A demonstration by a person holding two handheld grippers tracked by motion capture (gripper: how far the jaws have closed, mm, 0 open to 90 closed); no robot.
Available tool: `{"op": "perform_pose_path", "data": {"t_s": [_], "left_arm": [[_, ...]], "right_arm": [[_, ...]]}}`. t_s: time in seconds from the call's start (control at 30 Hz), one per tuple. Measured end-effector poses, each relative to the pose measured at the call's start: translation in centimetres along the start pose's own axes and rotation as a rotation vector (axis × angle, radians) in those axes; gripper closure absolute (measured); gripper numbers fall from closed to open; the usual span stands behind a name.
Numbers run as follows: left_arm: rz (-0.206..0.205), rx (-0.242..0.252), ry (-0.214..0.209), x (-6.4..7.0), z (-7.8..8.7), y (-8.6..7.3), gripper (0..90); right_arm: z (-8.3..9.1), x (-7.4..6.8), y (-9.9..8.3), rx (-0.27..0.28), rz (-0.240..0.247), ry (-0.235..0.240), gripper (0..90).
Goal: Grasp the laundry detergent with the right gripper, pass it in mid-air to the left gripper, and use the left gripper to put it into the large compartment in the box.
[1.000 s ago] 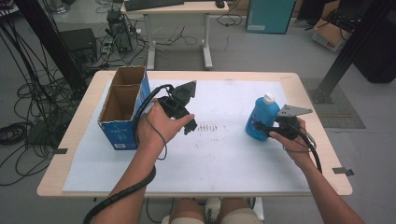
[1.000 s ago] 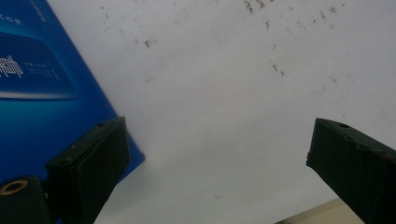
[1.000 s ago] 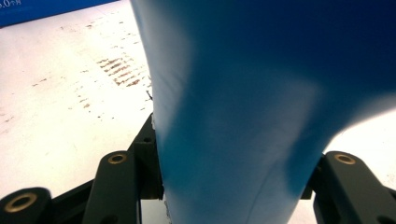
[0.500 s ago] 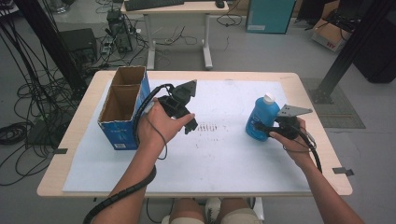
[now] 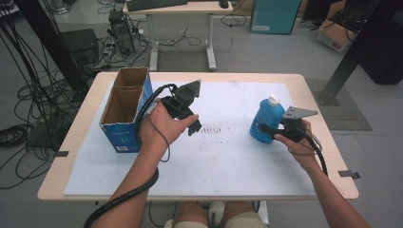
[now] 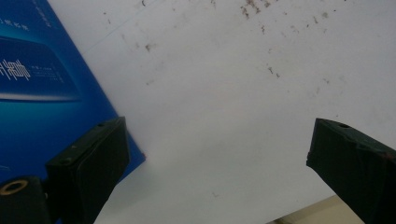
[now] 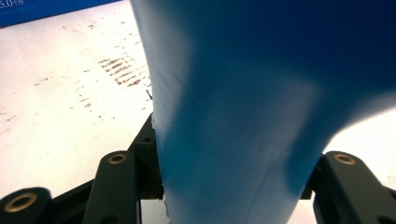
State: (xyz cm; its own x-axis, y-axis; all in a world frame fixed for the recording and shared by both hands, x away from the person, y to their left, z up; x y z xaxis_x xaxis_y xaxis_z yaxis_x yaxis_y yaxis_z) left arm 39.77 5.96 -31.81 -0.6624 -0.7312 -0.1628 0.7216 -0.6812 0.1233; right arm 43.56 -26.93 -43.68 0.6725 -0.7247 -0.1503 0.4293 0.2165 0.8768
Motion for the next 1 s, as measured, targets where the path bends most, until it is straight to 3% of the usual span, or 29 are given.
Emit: {"op": "perform_pose_path", "data": {"t_s": [0.57, 0.83, 1.0], "left_arm": [[-0.001, 0.004, -0.007, 0.1, 0.1, -0.1, 6.0], [-0.027, 0.020, -0.027, 0.2, 0.7, -0.3, 6.1], [-0.067, 0.040, -0.043, 0.4, 2.1, -0.4, 6.1]], "right_arm": [[0.0, 0.0, 0.0, 0.004, -0.003, -0.001, 45.5], [0.2, -0.2, 0.1, -0.010, -0.013, -0.014, 45.2], [1.5, -0.5, 1.5, -0.006, -0.018, -0.021, 45.0]]}}
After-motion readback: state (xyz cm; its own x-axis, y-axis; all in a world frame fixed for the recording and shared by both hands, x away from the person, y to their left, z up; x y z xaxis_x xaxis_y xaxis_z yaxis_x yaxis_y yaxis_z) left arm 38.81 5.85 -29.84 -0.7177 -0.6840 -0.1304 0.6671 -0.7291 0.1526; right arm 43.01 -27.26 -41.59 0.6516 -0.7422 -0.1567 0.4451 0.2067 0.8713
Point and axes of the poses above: each handheld gripper's, and its own axes: z roughly backward along the jaws, y roughly out of its top, x roughly to its right, the point moved 5 cm from there along -z, roughly forward along the jaws, and after that the axes turned 11 degrees about -z, right-handed, at the moved point
